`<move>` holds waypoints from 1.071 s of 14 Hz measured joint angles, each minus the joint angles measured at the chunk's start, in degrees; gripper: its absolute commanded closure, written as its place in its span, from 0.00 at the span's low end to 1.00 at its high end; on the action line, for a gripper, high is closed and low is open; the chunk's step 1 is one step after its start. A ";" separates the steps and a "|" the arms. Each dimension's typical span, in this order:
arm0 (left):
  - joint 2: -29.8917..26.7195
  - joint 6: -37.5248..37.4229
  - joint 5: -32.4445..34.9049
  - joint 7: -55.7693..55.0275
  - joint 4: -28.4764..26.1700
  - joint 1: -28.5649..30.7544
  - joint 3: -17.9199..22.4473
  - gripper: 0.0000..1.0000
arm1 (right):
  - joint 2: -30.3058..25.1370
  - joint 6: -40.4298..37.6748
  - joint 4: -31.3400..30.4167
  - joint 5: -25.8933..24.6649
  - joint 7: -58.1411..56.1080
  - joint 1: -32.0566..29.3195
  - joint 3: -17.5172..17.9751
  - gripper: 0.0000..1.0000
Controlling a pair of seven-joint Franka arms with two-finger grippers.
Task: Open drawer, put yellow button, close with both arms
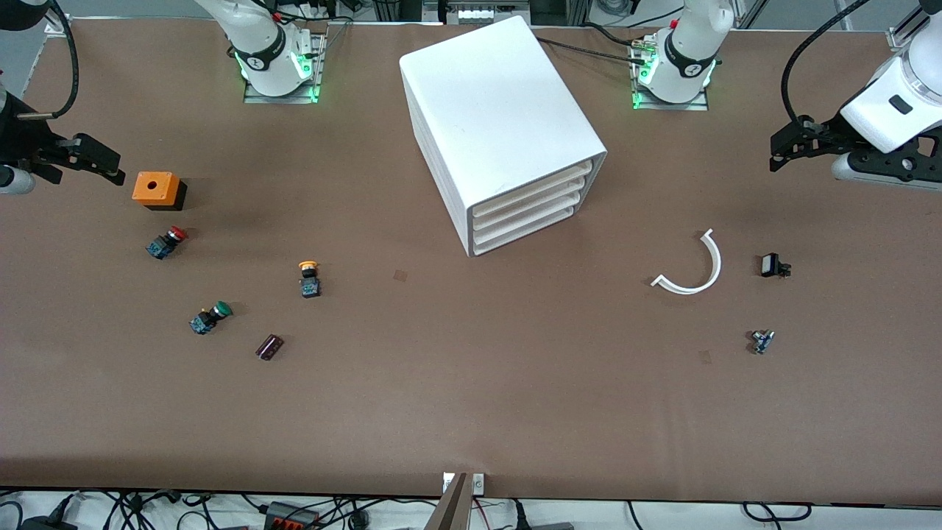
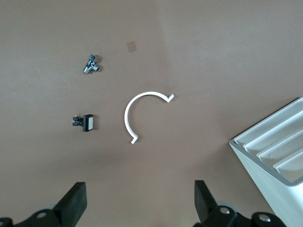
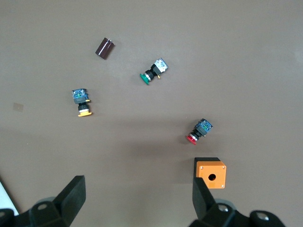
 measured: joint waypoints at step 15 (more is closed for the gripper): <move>1.10 -6.12 -1.33 0.07 -0.01 -1.23 -0.17 0.00 | 0.01 0.00 0.00 0.00 0.00 -0.01 -0.02 0.00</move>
